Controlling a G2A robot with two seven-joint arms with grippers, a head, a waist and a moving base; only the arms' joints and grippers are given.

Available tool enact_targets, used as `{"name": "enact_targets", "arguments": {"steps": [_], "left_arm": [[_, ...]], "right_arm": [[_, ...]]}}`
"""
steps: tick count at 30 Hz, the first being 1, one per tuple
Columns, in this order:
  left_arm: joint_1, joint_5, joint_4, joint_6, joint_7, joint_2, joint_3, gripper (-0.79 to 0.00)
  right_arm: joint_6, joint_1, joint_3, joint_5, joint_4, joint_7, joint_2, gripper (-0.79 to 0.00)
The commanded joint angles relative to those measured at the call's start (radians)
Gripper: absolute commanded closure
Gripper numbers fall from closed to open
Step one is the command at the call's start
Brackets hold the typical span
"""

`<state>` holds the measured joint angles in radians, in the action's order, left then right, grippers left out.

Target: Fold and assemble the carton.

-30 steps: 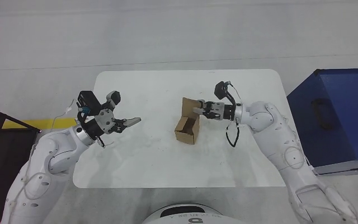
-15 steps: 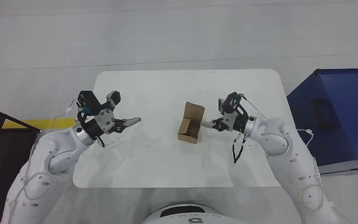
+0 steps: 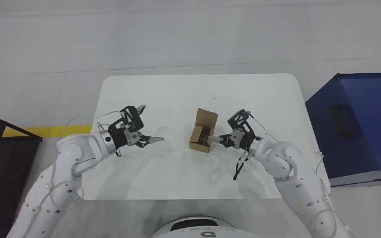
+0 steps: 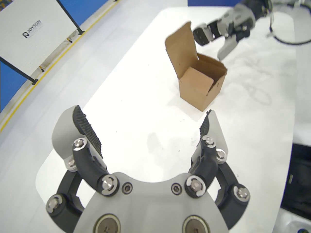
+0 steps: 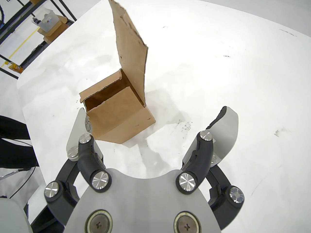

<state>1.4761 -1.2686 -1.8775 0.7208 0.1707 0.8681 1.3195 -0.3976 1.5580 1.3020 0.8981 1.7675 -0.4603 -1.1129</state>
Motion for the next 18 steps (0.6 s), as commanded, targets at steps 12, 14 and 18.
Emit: {"name": "enact_targets", "arguments": {"steps": [12, 14, 18], "left_arm": [[-0.270, -0.199, 0.211, -0.095, -0.017, 0.077, -0.330, -0.785], [-0.294, -0.201, 0.237, -0.116, -0.029, 0.089, -0.359, -0.785], [-0.326, -0.198, 0.275, -0.106, -0.033, 0.109, -0.420, -0.785]], "right_arm": [[0.151, 0.057, -0.006, -0.047, 0.026, -0.002, -0.005, -0.739], [0.177, 0.046, -0.017, -0.055, 0.020, -0.010, -0.008, -0.730], [0.201, 0.032, -0.032, -0.063, 0.017, -0.034, -0.010, -0.677]]}}
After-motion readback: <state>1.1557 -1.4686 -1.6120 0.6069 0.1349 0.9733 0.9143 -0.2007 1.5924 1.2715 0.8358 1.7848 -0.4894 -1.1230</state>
